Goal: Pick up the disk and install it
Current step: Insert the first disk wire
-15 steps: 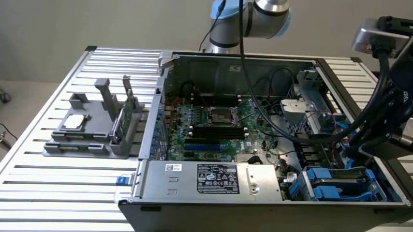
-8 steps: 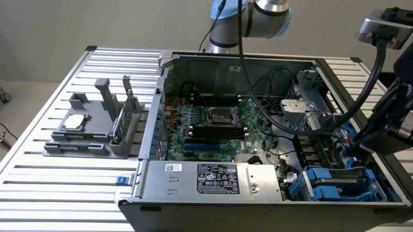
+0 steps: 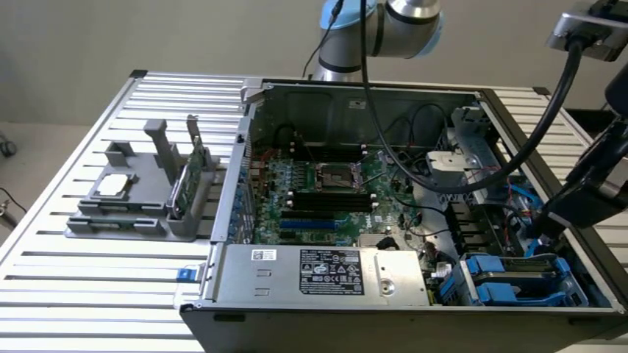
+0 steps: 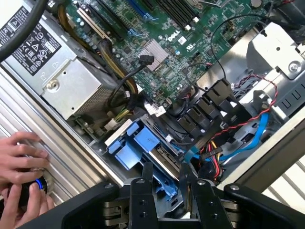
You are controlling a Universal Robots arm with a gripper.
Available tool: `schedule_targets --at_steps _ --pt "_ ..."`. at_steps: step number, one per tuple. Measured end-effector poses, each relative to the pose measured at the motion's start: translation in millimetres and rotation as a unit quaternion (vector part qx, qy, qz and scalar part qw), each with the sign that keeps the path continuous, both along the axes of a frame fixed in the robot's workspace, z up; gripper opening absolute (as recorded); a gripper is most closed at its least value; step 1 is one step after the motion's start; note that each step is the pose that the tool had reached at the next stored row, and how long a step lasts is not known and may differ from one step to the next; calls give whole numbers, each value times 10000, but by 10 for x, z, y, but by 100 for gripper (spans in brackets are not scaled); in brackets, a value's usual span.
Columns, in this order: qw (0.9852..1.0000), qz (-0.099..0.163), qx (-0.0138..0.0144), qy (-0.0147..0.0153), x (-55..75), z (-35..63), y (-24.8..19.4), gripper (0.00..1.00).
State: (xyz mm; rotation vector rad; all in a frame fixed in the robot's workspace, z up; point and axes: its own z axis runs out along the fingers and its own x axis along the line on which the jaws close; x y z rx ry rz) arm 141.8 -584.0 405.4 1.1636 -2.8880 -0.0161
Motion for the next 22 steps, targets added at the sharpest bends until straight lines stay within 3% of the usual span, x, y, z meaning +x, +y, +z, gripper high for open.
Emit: schedule_targets --at_steps 3,4,6,11,17,22 --pt "9998 -223 0 0 0 17 0 35" --pt "9996 -298 0 0 0 22 0 27" --pt "9990 -456 0 0 0 31 0 27" --pt "9965 -836 0 0 0 54 0 27" --pt "9915 -1301 0 0 0 82 0 27" --pt "9856 -1689 0 0 0 95 1 27"
